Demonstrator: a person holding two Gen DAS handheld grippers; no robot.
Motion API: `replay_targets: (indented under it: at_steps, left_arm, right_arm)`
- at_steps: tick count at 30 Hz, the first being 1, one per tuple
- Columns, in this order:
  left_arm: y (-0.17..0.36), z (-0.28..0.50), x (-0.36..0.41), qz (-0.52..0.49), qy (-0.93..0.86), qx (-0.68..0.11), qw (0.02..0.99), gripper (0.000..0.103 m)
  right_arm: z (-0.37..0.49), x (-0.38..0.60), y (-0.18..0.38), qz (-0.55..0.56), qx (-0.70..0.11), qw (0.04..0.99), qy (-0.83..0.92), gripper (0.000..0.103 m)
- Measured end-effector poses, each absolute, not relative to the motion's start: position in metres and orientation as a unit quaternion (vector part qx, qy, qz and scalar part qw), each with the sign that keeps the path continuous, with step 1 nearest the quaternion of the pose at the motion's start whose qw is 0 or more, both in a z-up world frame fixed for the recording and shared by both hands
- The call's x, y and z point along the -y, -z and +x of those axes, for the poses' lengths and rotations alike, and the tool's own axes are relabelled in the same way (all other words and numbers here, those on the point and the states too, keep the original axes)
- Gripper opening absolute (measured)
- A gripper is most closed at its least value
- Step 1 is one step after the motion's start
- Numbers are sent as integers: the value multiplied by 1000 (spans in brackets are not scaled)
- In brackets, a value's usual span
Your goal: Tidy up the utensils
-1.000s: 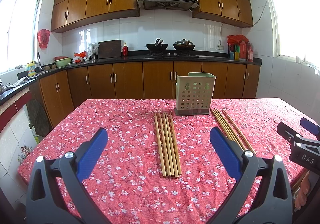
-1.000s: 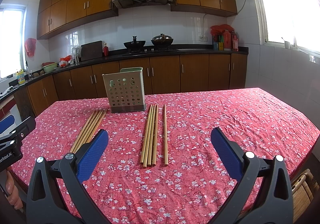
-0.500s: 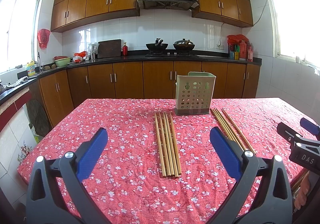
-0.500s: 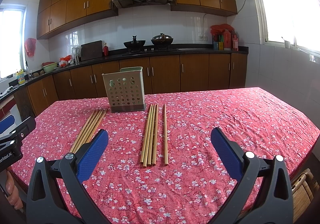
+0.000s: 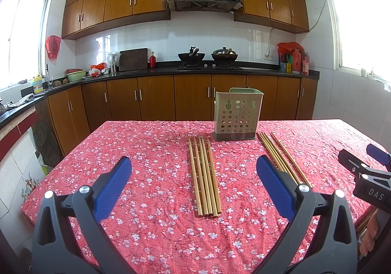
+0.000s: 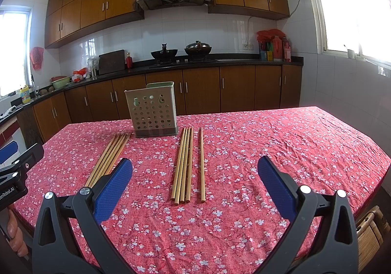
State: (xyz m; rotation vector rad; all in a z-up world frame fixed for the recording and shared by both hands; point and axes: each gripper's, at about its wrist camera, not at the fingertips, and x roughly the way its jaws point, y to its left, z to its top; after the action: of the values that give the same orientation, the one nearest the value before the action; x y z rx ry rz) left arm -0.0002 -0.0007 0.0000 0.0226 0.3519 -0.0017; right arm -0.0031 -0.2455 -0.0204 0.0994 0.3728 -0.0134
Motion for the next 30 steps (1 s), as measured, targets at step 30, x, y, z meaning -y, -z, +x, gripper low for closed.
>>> replay_targets:
  at_steps: [30]
  left_arm:
    - [34,62,-40,-26,-54,-284,957,99]
  right_arm:
    - [67,277,54,89,-296,951,33,93]
